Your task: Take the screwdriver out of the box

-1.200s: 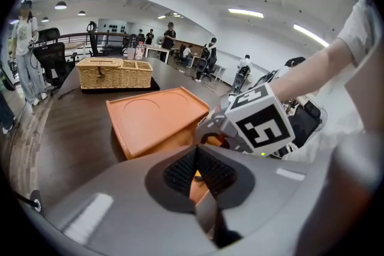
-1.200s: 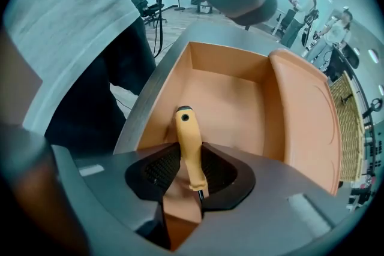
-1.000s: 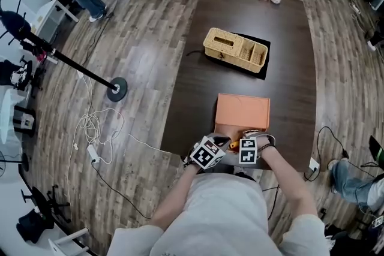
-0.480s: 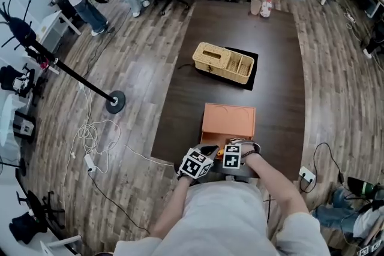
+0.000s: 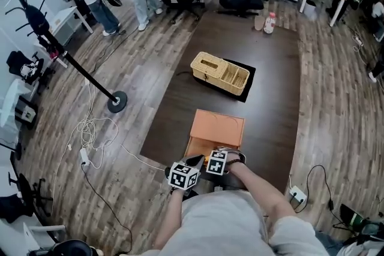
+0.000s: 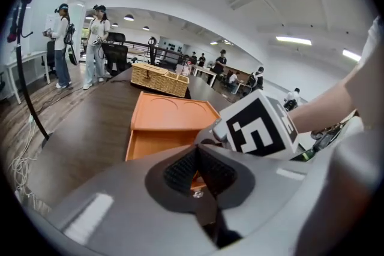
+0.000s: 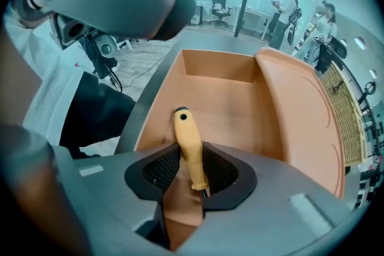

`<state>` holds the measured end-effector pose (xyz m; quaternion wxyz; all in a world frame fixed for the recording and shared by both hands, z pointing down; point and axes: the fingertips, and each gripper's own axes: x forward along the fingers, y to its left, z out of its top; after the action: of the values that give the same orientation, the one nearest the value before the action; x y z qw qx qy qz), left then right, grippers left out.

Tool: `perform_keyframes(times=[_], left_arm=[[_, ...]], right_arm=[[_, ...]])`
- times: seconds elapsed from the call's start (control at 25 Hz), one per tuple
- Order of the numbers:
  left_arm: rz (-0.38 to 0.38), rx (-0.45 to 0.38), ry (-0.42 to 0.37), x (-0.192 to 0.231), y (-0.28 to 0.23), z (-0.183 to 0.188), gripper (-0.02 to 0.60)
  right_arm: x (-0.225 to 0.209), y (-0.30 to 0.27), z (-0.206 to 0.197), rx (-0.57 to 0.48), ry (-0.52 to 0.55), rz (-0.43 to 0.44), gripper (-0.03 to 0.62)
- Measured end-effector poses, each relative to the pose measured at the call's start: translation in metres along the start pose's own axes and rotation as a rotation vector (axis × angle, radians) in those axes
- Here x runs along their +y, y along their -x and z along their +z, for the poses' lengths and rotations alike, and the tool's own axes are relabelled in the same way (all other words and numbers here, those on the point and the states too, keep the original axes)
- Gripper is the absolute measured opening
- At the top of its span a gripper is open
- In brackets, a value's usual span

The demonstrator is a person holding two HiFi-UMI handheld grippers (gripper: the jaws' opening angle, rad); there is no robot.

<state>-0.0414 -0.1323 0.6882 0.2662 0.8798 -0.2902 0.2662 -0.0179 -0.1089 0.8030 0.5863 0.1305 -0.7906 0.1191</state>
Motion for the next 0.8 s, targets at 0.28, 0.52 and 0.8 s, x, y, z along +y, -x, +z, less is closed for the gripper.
perform_keyframes(times=[0.28,0.52,0.8], left_arm=[[0.057,-0.032,0.048,-0.006,0.001,0.000,0.054],[0.084,-0.051,0.060,-0.002,0.006,0.008,0.054],[0.098,-0.057,0.062,-0.001,0.005,0.010,0.054]], right_arm=[[-0.001,0.000,-0.004,-0.017,-0.023,-0.010,0.117],[-0.002,0.002,0.002,-0.037,-0.022,-0.024,0.117],[-0.005,0.007,0.004,-0.072,-0.044,-0.040,0.114]])
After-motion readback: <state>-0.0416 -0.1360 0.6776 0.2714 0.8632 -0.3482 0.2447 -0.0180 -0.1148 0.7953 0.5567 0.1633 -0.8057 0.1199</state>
